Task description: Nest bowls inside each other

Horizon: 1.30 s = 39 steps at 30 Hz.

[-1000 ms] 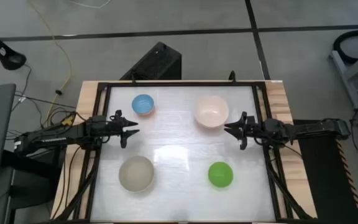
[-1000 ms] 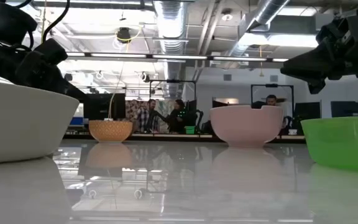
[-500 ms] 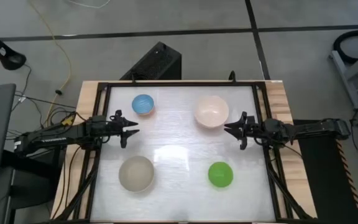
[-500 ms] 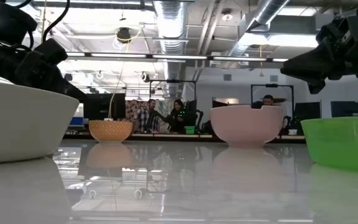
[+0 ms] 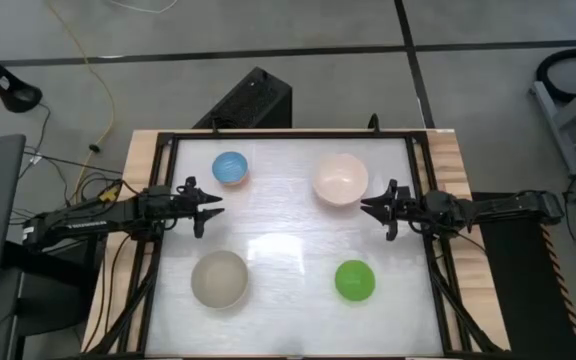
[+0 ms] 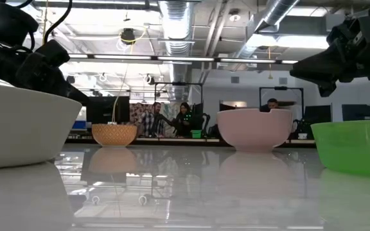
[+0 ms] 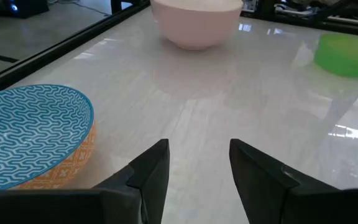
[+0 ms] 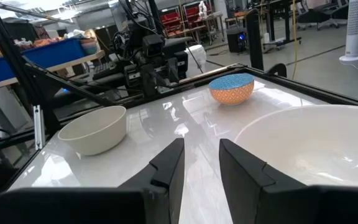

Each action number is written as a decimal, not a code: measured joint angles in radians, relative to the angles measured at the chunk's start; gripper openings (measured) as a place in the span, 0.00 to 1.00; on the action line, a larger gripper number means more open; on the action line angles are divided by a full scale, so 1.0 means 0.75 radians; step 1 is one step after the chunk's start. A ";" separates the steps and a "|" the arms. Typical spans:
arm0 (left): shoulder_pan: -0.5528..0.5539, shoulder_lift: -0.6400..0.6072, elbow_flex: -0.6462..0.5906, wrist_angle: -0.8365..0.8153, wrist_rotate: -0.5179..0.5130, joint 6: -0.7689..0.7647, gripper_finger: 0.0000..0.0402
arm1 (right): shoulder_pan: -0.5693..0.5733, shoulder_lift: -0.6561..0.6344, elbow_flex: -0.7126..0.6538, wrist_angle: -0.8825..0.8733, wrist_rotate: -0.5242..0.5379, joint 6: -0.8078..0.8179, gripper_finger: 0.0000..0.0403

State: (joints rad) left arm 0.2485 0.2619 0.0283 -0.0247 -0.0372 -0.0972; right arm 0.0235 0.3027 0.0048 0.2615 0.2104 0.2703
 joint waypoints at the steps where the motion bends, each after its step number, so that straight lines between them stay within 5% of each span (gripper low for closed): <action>1: 0.000 0.000 0.000 0.000 0.000 0.000 0.39 | 0.000 -0.001 0.000 0.000 0.000 0.000 0.30; 31: 0.000 0.000 0.000 0.000 0.000 0.000 0.39 | -0.001 0.000 0.000 0.001 0.001 -0.001 0.30; 39: 0.000 -0.001 -0.001 0.017 -0.057 0.000 0.39 | -0.046 -0.001 0.000 0.017 0.001 -0.160 0.30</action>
State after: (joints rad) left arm 0.2485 0.2615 0.0273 -0.0117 -0.0796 -0.0975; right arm -0.0108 0.3023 0.0049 0.2739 0.2111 0.1506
